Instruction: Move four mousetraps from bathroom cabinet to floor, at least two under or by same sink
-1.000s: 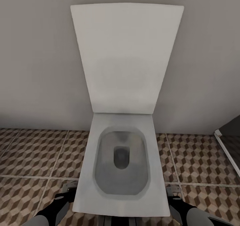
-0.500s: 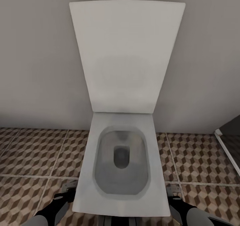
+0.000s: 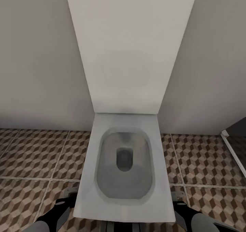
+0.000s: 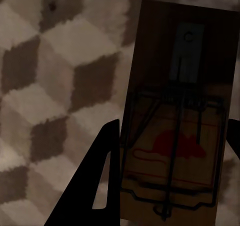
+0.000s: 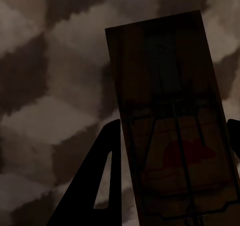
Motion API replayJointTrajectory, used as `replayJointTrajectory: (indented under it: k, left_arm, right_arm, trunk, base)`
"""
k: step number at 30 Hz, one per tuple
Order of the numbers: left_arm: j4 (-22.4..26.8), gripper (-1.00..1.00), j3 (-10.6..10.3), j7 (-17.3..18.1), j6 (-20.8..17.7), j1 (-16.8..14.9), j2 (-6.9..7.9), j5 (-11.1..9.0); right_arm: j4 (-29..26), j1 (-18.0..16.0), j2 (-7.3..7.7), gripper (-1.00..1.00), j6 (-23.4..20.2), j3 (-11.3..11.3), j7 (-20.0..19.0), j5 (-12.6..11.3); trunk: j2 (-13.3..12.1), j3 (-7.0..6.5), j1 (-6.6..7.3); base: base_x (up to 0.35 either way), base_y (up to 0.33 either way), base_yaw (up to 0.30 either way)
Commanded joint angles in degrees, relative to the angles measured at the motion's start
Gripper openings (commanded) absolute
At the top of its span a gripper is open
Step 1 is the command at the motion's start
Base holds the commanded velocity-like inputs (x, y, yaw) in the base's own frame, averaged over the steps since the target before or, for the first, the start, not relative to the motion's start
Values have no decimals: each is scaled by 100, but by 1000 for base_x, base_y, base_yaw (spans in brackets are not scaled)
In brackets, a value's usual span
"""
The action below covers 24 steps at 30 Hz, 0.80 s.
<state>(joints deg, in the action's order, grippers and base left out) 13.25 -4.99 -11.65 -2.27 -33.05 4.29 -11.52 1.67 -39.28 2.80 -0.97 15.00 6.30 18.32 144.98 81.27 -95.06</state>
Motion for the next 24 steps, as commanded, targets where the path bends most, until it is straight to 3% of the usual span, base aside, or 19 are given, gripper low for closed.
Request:
replayJointTrajectory:
  k: [1, 8, 15, 24]
  left_arm:
    - [11, -100, -55, -57, -28, 0, 3, -43]
    - [11, -100, -55, -57, -28, 0, 2, -43]
    - [11, -100, -55, -57, -28, 0, 1, -43]
    - [11, -100, -55, -57, -28, 0, 1, -43]
  right_arm:
    - [11, -6, 1, -100, -4, 38, 17, 46]
    - [9, -8, 63, -100, 21, 38, 23, 23]
    - [-4, -9, 344, -100, 67, 68, 29, -16]
    - [-16, -9, 390, -100, 79, 79, 29, -21]
  trunk:
    - [1, 3, 1]
    - [1, 3, 1]
    - [1, 3, 1]
    - [1, 3, 1]
  base:
    - [0, 0, 0]
    - [0, 0, 0]
    - [0, 0, 0]
    - [0, 0, 0]
